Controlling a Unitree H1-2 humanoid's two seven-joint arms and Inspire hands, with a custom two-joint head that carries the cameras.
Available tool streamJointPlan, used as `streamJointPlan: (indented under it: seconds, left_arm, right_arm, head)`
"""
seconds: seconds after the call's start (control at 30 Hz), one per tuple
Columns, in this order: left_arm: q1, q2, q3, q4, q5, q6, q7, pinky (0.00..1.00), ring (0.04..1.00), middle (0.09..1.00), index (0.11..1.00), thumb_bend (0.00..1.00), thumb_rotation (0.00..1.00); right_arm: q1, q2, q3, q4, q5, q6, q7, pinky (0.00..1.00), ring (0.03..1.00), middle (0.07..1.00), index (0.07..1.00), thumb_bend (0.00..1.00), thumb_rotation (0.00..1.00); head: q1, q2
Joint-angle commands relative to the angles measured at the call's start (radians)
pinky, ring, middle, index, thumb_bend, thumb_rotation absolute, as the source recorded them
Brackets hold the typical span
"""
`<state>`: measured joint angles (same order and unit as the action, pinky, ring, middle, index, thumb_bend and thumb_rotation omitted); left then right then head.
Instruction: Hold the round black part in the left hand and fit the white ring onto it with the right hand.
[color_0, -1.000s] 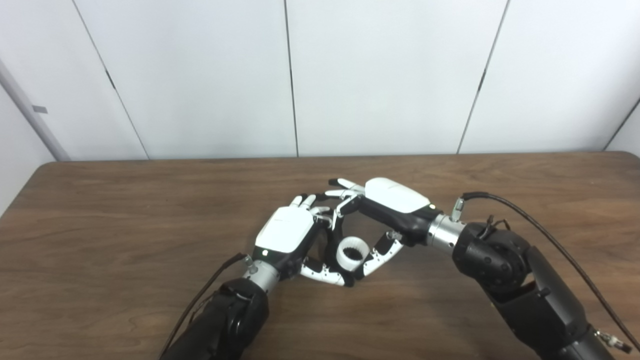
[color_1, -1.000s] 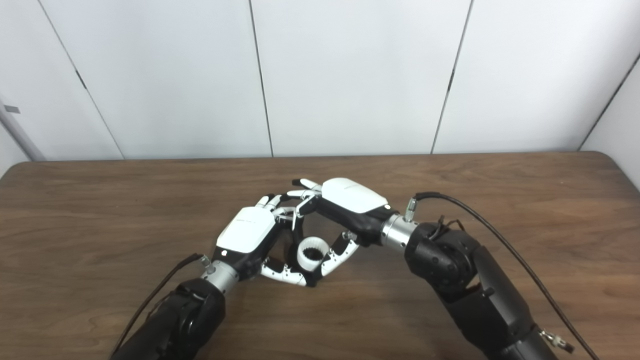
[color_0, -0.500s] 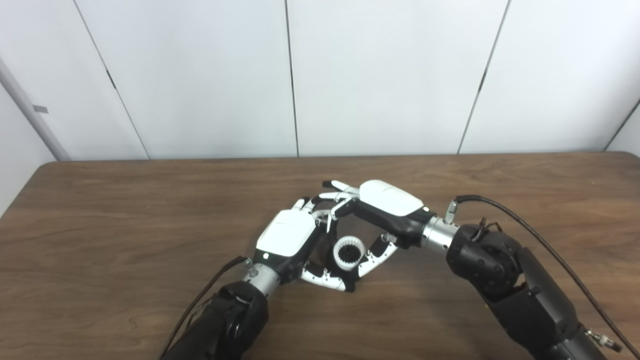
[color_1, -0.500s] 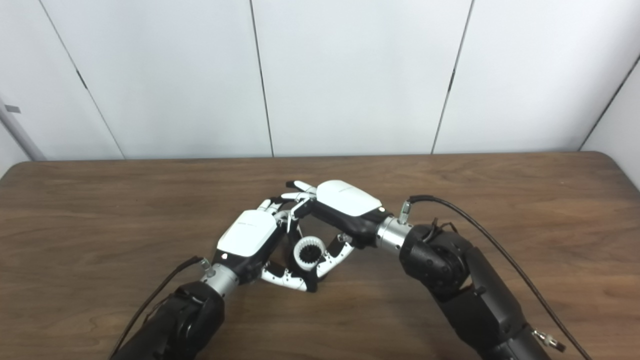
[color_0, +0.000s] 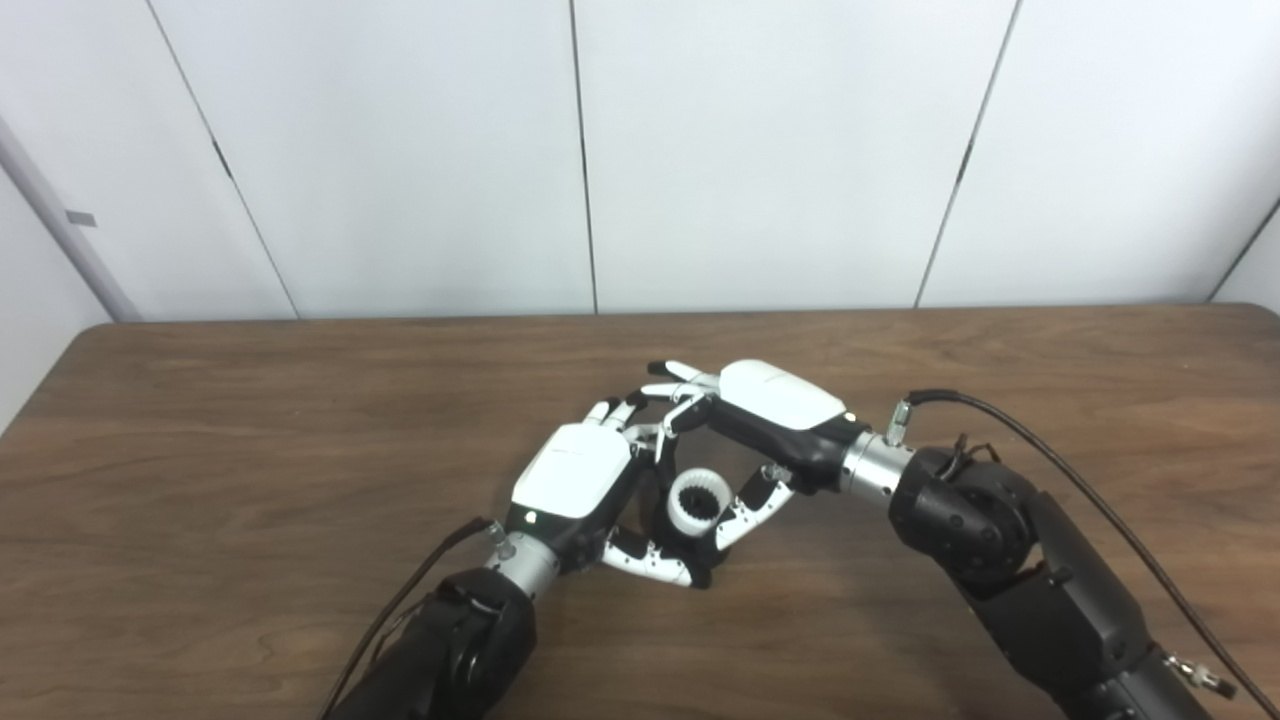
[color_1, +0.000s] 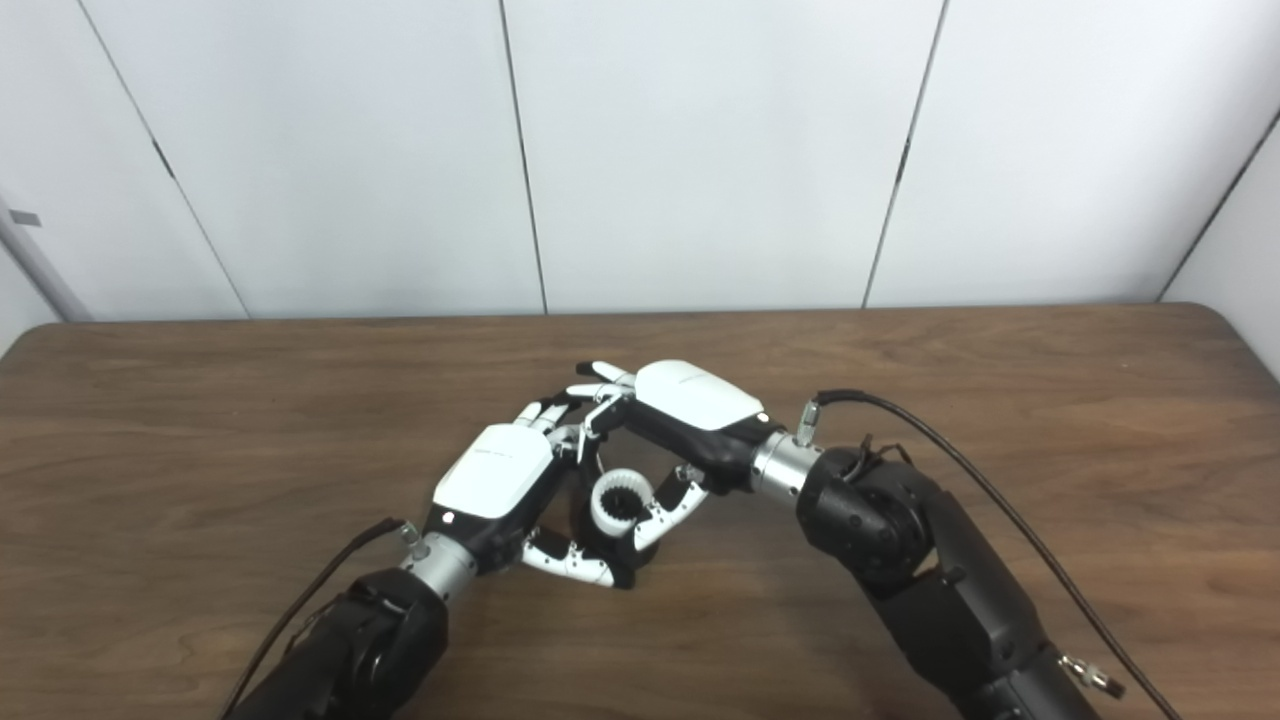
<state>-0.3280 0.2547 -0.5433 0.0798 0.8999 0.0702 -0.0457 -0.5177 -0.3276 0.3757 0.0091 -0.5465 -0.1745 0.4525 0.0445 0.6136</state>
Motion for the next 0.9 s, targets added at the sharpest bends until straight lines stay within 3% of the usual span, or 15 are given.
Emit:
streamJointPlan:
  seconds: [0.0,0.63,0.73,0.77,0.8,0.87]
  left_arm:
    - [0.054,0.013,-0.042,0.02,0.007,-0.01,-0.076,1.0,0.985,0.849,0.479,0.52,0.05]
    - [0.052,-0.008,-0.039,0.012,-0.002,0.007,-0.089,1.0,0.988,0.852,0.479,0.52,0.05]
    - [0.052,-0.008,-0.039,0.01,-0.003,0.004,-0.086,1.0,0.983,0.849,0.479,0.52,0.05]
    - [0.052,-0.008,-0.038,0.01,-0.004,0.004,-0.085,1.0,0.982,0.849,0.479,0.52,0.05]
    - [0.052,-0.008,-0.038,0.011,-0.003,0.004,-0.083,1.0,0.982,0.848,0.479,0.52,0.05]
    - [0.051,-0.009,-0.039,0.01,-0.002,0.007,-0.087,1.0,0.984,0.849,0.479,0.52,0.05]
  right_arm:
    - [-0.042,0.001,-0.006,-0.022,0.004,-0.026,-0.019,0.91,1.0,0.905,0.476,0.52,0.13]
    - [-0.031,0.015,0.002,-0.014,0.01,-0.044,-0.023,0.89,1.0,0.899,0.476,0.52,0.13]
    - [-0.033,0.017,0.002,-0.026,0.016,-0.016,-0.002,0.91,1.0,0.955,0.487,0.52,0.14]
    - [-0.034,0.017,0.003,-0.029,0.014,-0.011,0.002,0.91,1.0,0.972,0.557,0.77,0.15]
    - [-0.035,0.018,0.003,-0.034,0.01,-0.005,0.006,0.9,1.0,0.986,0.601,0.87,0.16]
    - [-0.037,0.019,0.004,-0.043,0.003,0.006,0.012,0.9,1.0,0.997,0.688,0.97,0.22]
  head:
    - [0.005,0.005]
    - [0.02,0.008]
    - [0.021,0.008]
    - [0.021,0.008]
    - [0.021,0.008]
    - [0.021,0.007]
